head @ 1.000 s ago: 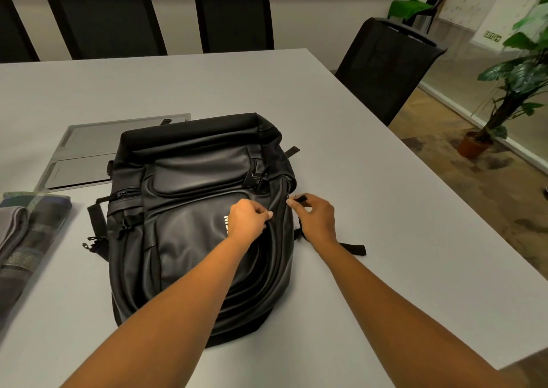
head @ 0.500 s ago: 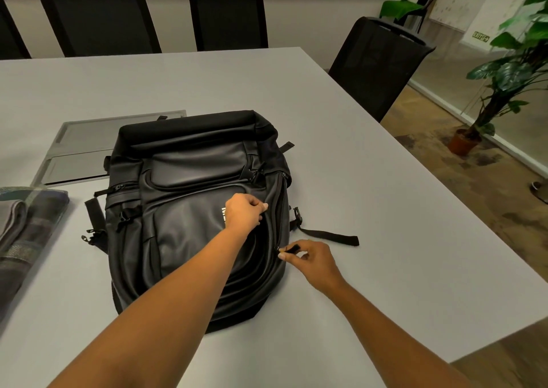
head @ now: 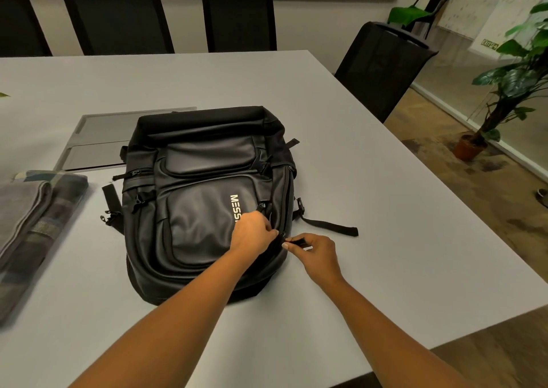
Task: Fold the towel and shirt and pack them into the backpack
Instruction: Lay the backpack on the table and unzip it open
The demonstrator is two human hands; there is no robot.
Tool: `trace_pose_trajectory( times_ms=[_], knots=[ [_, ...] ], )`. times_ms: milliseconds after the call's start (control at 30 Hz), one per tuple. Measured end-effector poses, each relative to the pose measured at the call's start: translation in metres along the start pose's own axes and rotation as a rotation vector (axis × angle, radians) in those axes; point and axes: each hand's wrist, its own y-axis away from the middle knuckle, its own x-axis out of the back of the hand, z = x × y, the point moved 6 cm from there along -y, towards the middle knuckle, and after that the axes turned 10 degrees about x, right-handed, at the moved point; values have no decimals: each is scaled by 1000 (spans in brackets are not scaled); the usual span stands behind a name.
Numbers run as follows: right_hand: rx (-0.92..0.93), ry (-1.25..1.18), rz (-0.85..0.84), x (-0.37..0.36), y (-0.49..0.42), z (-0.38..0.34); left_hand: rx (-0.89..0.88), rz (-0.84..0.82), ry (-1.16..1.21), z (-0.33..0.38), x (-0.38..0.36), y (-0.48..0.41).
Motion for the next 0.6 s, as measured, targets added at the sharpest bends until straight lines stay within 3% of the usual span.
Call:
trace_pose_trajectory(
  times_ms=[233,433,600],
  knots=[
    [7,-34,-209,-39,36,-12,-5,80,107,-3,17,-1],
    [16,-41,-170,-36,41,-10,98,95,279,-33,21,21],
    [26,-69,-140,-38,46,-12,182,29,146,-56,4,51]
  ],
)
